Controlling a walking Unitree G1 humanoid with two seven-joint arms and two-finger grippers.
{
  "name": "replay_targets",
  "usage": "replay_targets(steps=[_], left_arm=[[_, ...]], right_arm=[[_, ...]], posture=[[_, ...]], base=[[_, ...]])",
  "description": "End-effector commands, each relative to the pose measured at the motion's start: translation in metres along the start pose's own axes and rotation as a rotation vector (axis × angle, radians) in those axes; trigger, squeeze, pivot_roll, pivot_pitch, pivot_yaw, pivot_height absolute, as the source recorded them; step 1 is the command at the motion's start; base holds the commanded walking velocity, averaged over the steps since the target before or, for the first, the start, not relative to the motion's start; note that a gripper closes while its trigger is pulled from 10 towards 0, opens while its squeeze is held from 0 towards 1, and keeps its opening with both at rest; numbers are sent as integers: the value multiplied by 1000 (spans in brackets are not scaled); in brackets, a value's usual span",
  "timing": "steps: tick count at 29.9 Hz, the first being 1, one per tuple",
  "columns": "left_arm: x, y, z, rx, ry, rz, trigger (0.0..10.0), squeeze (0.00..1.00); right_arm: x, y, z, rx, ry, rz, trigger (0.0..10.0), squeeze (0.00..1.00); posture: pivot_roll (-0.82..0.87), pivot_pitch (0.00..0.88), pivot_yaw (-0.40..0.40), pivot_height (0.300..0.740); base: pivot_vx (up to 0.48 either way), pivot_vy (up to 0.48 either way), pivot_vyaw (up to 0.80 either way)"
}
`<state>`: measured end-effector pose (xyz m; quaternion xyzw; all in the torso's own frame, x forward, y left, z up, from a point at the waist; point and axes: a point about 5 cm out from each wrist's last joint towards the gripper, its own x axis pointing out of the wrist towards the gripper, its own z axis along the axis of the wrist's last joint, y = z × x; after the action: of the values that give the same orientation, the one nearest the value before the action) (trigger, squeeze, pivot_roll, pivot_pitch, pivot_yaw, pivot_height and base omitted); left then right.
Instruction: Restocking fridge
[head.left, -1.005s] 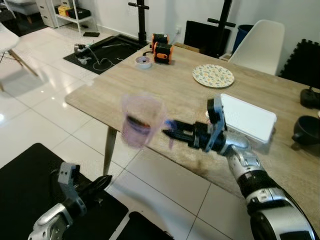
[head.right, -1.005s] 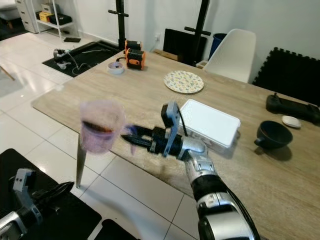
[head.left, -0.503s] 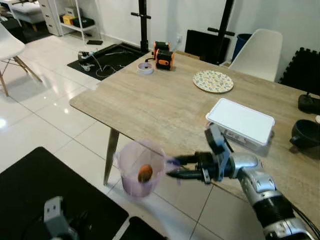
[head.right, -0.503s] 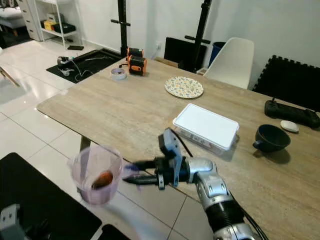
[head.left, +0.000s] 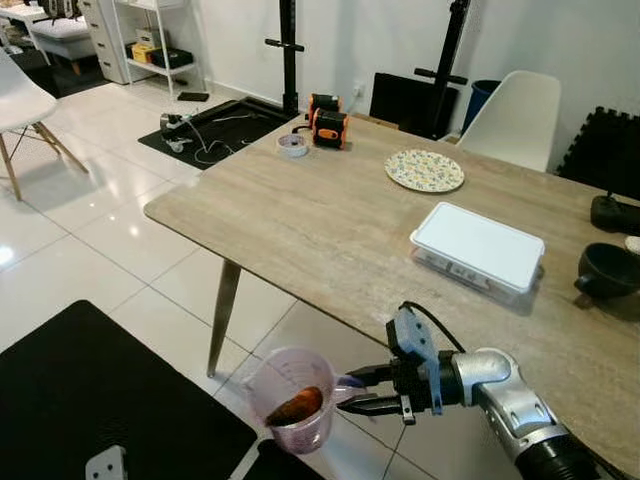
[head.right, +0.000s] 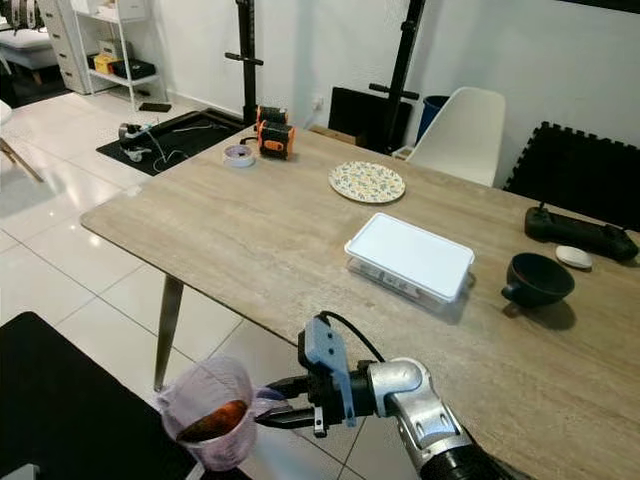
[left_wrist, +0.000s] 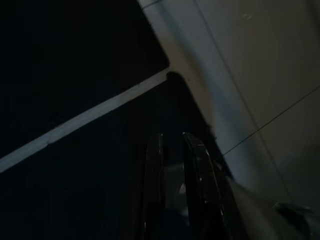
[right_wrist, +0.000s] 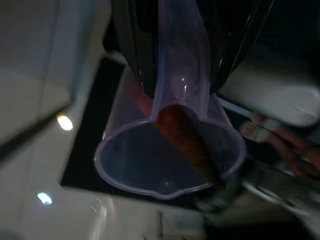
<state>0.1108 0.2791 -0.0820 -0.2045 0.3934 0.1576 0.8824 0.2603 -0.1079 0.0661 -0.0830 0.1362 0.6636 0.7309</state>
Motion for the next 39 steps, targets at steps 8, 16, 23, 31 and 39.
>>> replay_targets(steps=[8, 16, 23, 31, 39], left_arm=[[-6, -1, -27, 10, 82, 32, 10000, 0], [-7, -2, -33, 17, 102, 35, 10000, 0], [-7, -3, -33, 23, 103, 29, 10000, 0], [-8, -3, -36, 23, 110, 24, 10000, 0], [-8, -4, -37, 24, 113, 20, 10000, 0]], right_arm=[[-10, 2, -52, 48, 159, -225, 10000, 0], [-24, 8, -92, 151, 277, -422, 10000, 0], [-42, 18, -115, 299, 279, -540, 10000, 0], [-66, 35, -141, 451, 313, -686, 10000, 0], [-77, 41, -149, 536, 285, -775, 10000, 0]], posture=[[-28, 0, -52, 740], [-24, 0, -53, 740], [-24, 0, -50, 740], [-21, 0, -50, 740], [-21, 0, -50, 740]], base=[[0, 0, 0], [0, 0, 0], [0, 0, 0], [0, 0, 0], [0, 0, 0]])
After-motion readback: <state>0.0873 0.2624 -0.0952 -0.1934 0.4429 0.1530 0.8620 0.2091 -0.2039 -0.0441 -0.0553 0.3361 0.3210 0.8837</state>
